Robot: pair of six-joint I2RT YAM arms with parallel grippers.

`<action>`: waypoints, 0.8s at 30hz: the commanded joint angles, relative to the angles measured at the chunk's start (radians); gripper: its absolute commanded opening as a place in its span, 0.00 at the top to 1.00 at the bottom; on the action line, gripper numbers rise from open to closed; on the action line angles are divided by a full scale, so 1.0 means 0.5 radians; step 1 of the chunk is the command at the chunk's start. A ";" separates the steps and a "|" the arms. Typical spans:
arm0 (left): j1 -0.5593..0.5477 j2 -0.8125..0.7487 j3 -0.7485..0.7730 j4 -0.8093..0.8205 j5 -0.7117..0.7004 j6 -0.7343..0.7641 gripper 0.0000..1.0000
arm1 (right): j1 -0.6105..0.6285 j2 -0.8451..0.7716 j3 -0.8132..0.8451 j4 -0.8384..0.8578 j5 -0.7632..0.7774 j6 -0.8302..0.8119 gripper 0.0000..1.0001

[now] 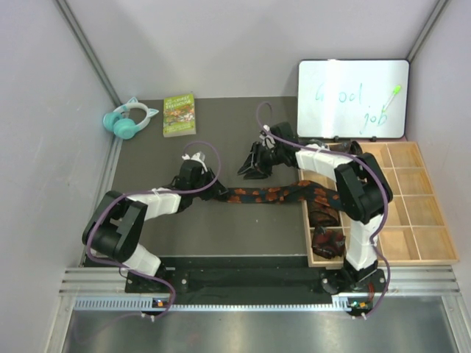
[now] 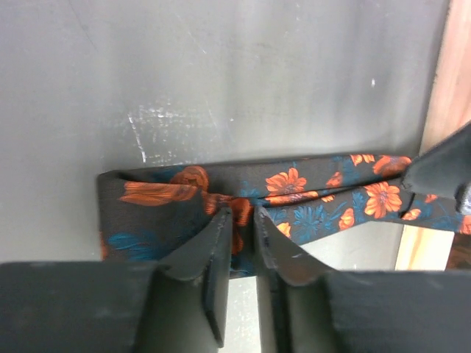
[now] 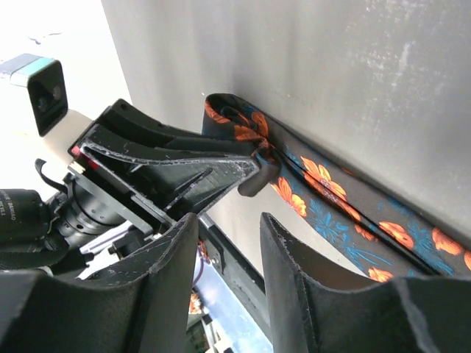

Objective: Roll the ties
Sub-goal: Roll the tie at the center of the board.

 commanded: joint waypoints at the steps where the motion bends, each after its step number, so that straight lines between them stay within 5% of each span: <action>1: 0.049 -0.033 -0.064 0.179 0.104 -0.071 0.82 | 0.049 0.022 0.122 0.030 0.010 0.000 0.60; 6: 0.086 -0.027 -0.095 0.228 0.138 -0.081 0.94 | 0.120 0.032 0.150 0.024 0.031 0.006 0.62; 8: 0.095 -0.030 -0.101 0.243 0.160 -0.090 0.90 | 0.145 0.044 0.156 0.024 0.041 0.015 0.62; 10: 0.104 -0.030 -0.117 0.292 0.193 -0.102 0.69 | 0.181 0.044 0.150 0.030 0.041 0.024 0.63; 12: 0.113 -0.030 -0.126 0.317 0.196 -0.108 0.64 | 0.194 0.029 0.116 0.048 0.050 0.033 0.63; 24: 0.224 0.132 -0.273 0.722 0.393 -0.326 0.60 | 0.341 0.004 -0.055 0.275 0.087 0.137 0.72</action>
